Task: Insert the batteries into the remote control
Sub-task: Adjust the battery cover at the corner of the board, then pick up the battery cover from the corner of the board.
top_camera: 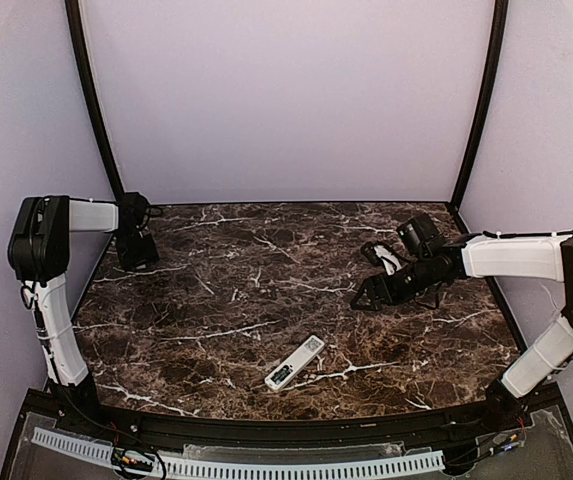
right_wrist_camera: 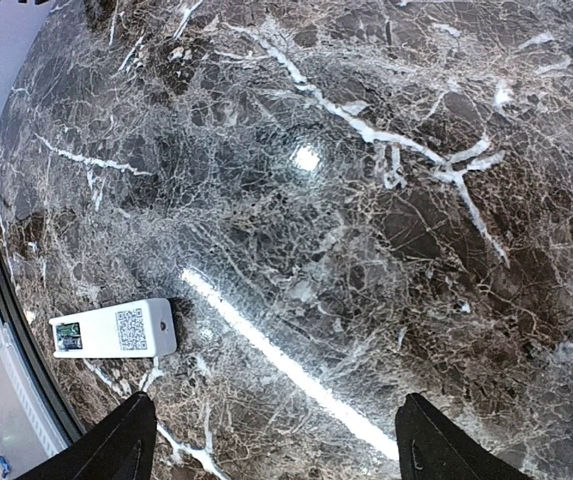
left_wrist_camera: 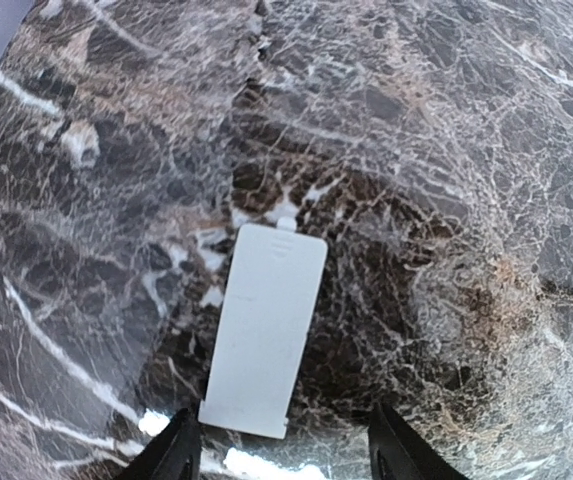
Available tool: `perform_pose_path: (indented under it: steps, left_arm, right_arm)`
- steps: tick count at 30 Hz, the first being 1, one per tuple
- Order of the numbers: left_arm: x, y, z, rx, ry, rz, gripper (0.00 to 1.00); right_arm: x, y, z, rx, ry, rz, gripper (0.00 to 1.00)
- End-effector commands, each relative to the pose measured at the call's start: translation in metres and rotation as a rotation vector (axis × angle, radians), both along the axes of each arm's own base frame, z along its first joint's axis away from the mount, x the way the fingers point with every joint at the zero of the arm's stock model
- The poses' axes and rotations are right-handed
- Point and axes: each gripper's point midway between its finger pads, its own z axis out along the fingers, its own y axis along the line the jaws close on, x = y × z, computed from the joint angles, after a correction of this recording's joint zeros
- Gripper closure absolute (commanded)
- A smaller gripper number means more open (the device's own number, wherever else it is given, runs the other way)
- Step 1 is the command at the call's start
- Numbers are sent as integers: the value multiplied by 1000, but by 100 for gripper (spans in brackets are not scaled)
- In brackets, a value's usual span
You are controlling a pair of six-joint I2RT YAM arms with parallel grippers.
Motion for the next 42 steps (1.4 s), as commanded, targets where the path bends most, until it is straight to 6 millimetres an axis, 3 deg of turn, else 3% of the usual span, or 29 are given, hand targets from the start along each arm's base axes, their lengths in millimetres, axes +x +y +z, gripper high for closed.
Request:
perform_pose_path:
  steps: [1,5,8,12,17,19,31,42]
  left_arm:
    - [-14,16,-23,-23,82,-28,37]
    - [-14,21,-25,-27,86,-52,35]
    - [-7,12,-30,-81,67,-95,37]
    - [-4,2,-44,-135,89,-142,51]
    - [-11,-6,-53,-164,126,-161,60]
    - [-15,-10,-53,-165,140,-169,66]
    - [-72,-20,-56,-68,266,-208,70]
    - [-90,-29,-53,-22,311,-211,80]
  right_arm:
    - [4,6,16,26,-49,24,18]
    - [7,9,17,33,-52,26,18]
    - [9,10,19,37,-54,29,19]
    - [9,9,22,32,-62,28,19]
    - [9,10,21,35,-58,30,18]
    - [10,11,22,39,-62,31,19]
    - [11,12,30,52,-81,34,19]
    - [10,11,38,65,-96,28,19]
